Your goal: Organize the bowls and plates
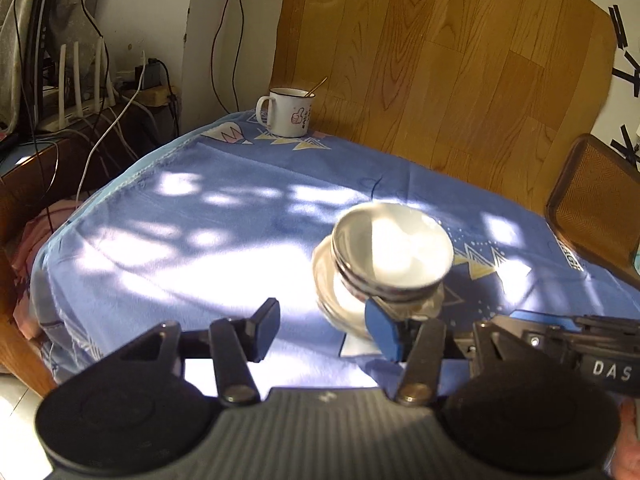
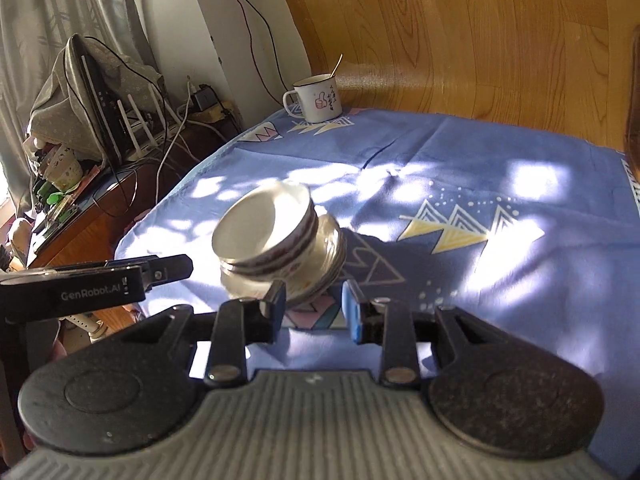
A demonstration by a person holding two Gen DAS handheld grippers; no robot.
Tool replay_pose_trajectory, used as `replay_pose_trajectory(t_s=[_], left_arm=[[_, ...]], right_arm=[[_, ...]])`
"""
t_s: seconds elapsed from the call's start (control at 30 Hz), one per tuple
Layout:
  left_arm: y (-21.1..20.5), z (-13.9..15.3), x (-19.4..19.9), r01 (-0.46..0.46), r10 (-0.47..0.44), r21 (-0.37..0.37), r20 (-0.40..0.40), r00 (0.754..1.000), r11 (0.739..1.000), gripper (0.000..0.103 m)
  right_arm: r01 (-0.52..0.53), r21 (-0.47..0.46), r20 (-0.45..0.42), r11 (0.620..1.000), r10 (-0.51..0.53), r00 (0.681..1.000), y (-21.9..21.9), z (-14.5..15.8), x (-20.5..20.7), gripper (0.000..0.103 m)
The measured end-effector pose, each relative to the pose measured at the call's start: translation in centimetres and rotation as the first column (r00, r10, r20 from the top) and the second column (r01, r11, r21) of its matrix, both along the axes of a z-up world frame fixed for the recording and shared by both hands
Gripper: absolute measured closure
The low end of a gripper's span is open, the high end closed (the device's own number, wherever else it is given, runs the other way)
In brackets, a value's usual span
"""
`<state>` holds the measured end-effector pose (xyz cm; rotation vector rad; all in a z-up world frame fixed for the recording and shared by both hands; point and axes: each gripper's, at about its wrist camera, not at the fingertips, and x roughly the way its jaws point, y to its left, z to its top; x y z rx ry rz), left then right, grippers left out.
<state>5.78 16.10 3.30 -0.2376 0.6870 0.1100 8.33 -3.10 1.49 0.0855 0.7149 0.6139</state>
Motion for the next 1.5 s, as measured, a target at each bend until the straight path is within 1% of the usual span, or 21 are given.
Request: replay_pose_trajectory(t_s=[0.07, 0.1, 0.13, 0.2, 0.23, 0.27, 0.3, 0.37, 0.4, 0.43, 0.47, 0.53, 0.6, 0.67, 0.73, 0.9, 0.97, 1.1, 1.23, 1.37, 1.5], left_arm=[[-1.0, -0.5, -1.5, -0.008, 0.008, 0.029, 0.008, 1.0, 1.0, 0.052], [-1.6, -0.7, -2.5, -0.023, 0.022, 0.07, 0.02, 1.0, 0.997, 0.051], [-2.2, -0.9, -3.3, -0.042, 0.039, 0.107, 0.031, 0.999, 0.993, 0.047], [-3.0, -1.3, -4.9, -0.066, 0.061, 0.129, 0.043, 0.997, 0.989, 0.041], [-3.3, -1.4, -5.5, -0.071, 0.065, 0.132, 0.047, 0.997, 0.989, 0.034], [-3.7, -1.6, -6.3, -0.083, 0.076, 0.145, 0.054, 0.996, 0.986, 0.022], [-4.0, -1.6, -7.0, -0.102, 0.092, 0.167, 0.066, 0.994, 0.981, 0.017], [-4.4, -1.5, -8.3, -0.139, 0.121, 0.201, 0.097, 0.988, 0.97, 0.0], [-4.4, -1.4, -8.8, -0.148, 0.127, 0.209, 0.112, 0.986, 0.967, 0.0], [-4.4, -1.3, -9.2, -0.16, 0.137, 0.226, 0.116, 0.984, 0.961, 0.0], [-4.5, -1.2, -9.3, -0.169, 0.144, 0.239, 0.115, 0.983, 0.956, 0.0], [-4.4, -1.2, -9.2, -0.173, 0.153, 0.248, 0.099, 0.983, 0.953, 0.0], [-3.9, -1.4, -9.3, -0.192, 0.176, 0.214, 0.093, 0.98, 0.958, 0.0], [-3.6, -1.5, -9.4, -0.204, 0.19, 0.191, 0.091, 0.978, 0.96, 0.0], [-3.6, -1.8, -9.7, -0.214, 0.199, 0.183, 0.097, 0.975, 0.96, 0.0], [-3.3, -2.2, -9.7, -0.204, 0.194, 0.189, 0.068, 0.979, 0.961, 0.0], [-3.1, -2.2, -9.9, -0.215, 0.203, 0.178, 0.082, 0.976, 0.96, 0.0], [-2.7, -2.1, -10.2, -0.232, 0.219, 0.164, 0.092, 0.971, 0.959, 0.0], [-2.5, -2.3, -10.2, -0.228, 0.22, 0.149, 0.072, 0.973, 0.962, 0.0], [-2.9, -2.4, -10.2, -0.226, 0.218, 0.175, 0.066, 0.974, 0.958, 0.0], [-3.3, -2.3, -10.2, -0.223, 0.214, 0.179, 0.07, 0.974, 0.958, 0.0]], right_arm=[[0.016, 0.005, 0.0, 1.0, -0.016, 1.0, 0.2, -1.0, -1.7, 0.067], [0.026, 0.015, -0.006, 1.0, -0.026, 1.0, 0.2, -1.4, -2.4, 0.067], [0.041, 0.027, -0.011, 0.999, -0.04, 0.999, 0.1, -1.8, -3.1, 0.067], [0.068, 0.031, -0.006, 0.997, -0.068, 0.998, 0.3, -2.3, -4.7, 0.067], [0.077, 0.02, -0.004, 0.997, -0.077, 0.997, 0.4, -2.5, -5.5, 0.067], [0.081, 0.01, -0.008, 0.997, -0.08, 0.997, 0.5, -2.7, -6.1, 0.067], [0.083, 0.003, -0.015, 0.997, -0.083, 0.996, 0.5, -2.9, -6.7, 0.067], [0.094, -0.008, -0.025, 0.996, -0.094, 0.995, 0.5, -3.0, -7.6, 0.065], [0.099, -0.012, -0.031, 0.995, -0.099, 0.995, 0.5, -3.0, -8.0, 0.064], [0.101, -0.016, -0.031, 0.995, -0.102, 0.994, 0.4, -3.1, -8.5, 0.06], [0.105, -0.021, -0.026, 0.994, -0.106, 0.994, 0.4, -3.0, -8.8, 0.053], [0.117, -0.033, -0.017, 0.993, -0.117, 0.993, 0.2, -2.8, -8.9, 0.041], [0.138, -0.027, -0.004, 0.99, -0.138, 0.99, -0.1, -2.5, -8.9, 0.037], [0.166, -0.011, 0.021, 0.986, -0.166, 0.986, -0.4, -2.2, -9.1, 0.027], [0.184, -0.019, 0.053, 0.983, -0.183, 0.982, -0.4, -2.1, -9.5, 0.02], [0.182, -0.039, 0.061, 0.983, -0.179, 0.982, 0.3, -2.2, -9.6, 0.018], [0.177, -0.039, 0.061, 0.983, -0.175, 0.983, 0.5, -2.2, -9.5, 0.015], [0.168, -0.042, 0.046, 0.985, -0.166, 0.985, 0.8, -2.5, -9.2, 0.014], [0.168, -0.05, 0.044, 0.985, -0.166, 0.985, 0.8, -2.5, -9.4, 0.013], [0.179, -0.042, 0.04, 0.983, -0.177, 0.983, 0.6, -2.5, -9.3, 0.011], [0.189, -0.037, 0.04, 0.981, -0.187, 0.982, 0.2, -2.4, -9.4, 0.009]])
